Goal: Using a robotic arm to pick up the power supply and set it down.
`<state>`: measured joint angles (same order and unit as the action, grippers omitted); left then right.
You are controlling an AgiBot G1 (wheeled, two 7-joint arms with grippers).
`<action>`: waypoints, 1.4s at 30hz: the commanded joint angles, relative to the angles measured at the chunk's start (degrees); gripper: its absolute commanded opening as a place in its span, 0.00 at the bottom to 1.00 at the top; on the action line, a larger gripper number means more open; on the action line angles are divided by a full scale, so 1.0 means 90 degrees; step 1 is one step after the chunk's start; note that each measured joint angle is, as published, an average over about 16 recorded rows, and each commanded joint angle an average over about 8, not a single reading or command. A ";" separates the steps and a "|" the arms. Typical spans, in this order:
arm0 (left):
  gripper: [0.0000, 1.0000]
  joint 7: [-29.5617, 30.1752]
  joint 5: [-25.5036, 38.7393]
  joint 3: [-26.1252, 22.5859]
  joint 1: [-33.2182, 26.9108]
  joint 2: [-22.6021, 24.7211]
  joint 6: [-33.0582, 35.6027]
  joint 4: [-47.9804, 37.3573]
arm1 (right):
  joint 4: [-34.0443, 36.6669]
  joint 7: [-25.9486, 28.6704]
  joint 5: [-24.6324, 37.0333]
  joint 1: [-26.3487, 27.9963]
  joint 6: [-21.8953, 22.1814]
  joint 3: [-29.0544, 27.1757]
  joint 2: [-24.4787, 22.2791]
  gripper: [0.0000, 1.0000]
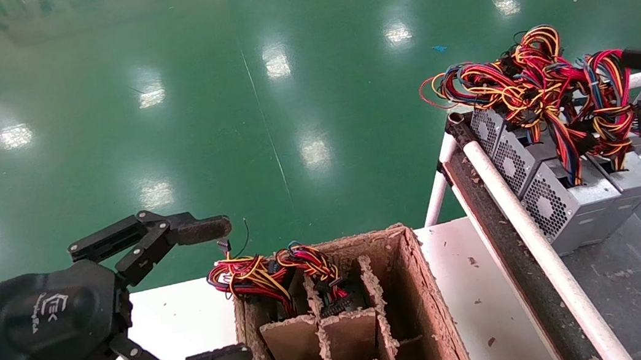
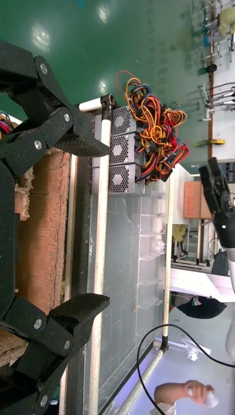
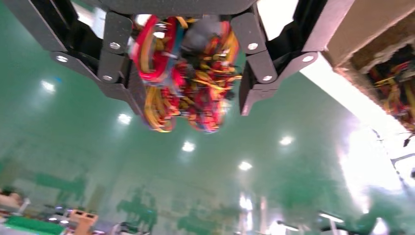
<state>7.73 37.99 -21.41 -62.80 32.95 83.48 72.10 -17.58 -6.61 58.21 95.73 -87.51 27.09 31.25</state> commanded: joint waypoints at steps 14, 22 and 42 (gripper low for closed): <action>1.00 0.0000 0.0000 -0.0001 0.0000 0.0000 0.0000 -0.0001 | -0.1648 0.0495 -0.0483 -0.1002 0.0054 -0.0328 0.0112 1.00; 1.00 -0.0001 -0.0001 -0.0001 0.0000 0.0000 0.0000 -0.0001 | -0.2556 0.0780 -0.0747 -0.1557 0.0083 -0.0507 0.0173 1.00; 1.00 -0.0001 -0.0001 -0.0002 -0.0001 -0.0001 0.0000 -0.0001 | -0.4817 0.1488 -0.1407 -0.2938 0.0156 -0.0953 0.0325 1.00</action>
<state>7.72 37.98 -21.43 -62.81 32.95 83.48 72.10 -60.94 6.79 45.55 69.29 -86.10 18.51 34.17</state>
